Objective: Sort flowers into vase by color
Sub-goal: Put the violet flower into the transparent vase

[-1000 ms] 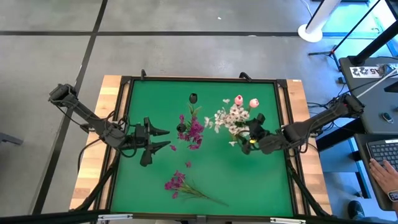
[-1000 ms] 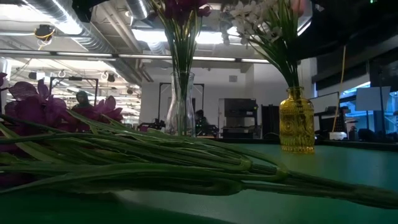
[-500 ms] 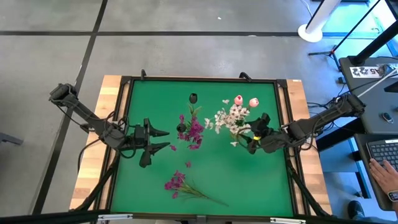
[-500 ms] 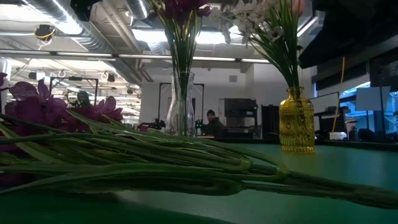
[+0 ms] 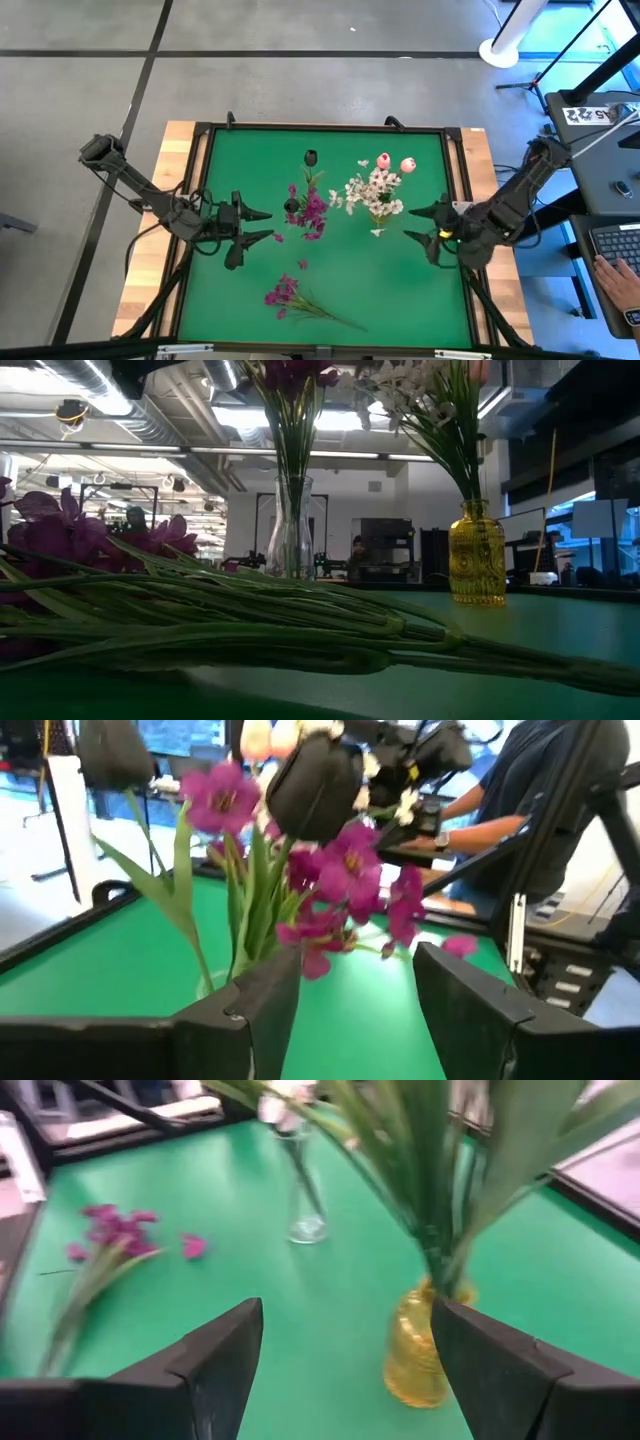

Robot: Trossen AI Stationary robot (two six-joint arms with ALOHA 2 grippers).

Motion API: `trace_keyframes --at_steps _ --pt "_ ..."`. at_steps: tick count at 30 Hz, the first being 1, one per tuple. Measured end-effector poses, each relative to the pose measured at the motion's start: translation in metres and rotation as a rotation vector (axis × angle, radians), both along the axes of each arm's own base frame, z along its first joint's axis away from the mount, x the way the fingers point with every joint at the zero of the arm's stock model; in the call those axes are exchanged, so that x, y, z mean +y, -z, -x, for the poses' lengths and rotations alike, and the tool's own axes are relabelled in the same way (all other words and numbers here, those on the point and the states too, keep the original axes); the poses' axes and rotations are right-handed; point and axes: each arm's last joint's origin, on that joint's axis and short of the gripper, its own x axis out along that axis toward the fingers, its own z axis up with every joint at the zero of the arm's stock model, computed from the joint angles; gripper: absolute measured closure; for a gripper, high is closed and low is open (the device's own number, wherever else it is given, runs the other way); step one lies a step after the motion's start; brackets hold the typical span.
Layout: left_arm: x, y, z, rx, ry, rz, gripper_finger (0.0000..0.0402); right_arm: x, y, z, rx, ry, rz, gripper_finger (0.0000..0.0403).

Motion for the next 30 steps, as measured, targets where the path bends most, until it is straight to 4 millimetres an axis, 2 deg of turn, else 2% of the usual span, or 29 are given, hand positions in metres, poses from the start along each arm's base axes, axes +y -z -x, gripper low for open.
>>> trace_keyframes --at_steps 6,12,19,26,30 --pt "-0.005 0.004 0.003 0.033 0.026 0.011 0.0209 0.023 -0.005 0.012 -0.097 -0.106 -0.044 0.0113" --pt "-0.010 0.005 0.007 0.035 0.033 0.006 0.0209 0.056 -0.007 0.010 -0.183 -0.216 0.002 0.0113" --pt "-0.010 0.005 0.009 0.036 -0.005 -0.001 0.0209 0.089 0.015 -0.007 -0.163 -0.254 0.060 0.0114" --pt "-0.009 0.006 0.009 0.039 -0.041 -0.011 0.0209 0.112 0.031 -0.019 -0.180 -0.260 0.043 0.0114" --pt "-0.009 0.007 0.009 0.047 -0.062 -0.022 0.0209 0.119 0.036 -0.035 -0.198 -0.279 0.029 0.0114"
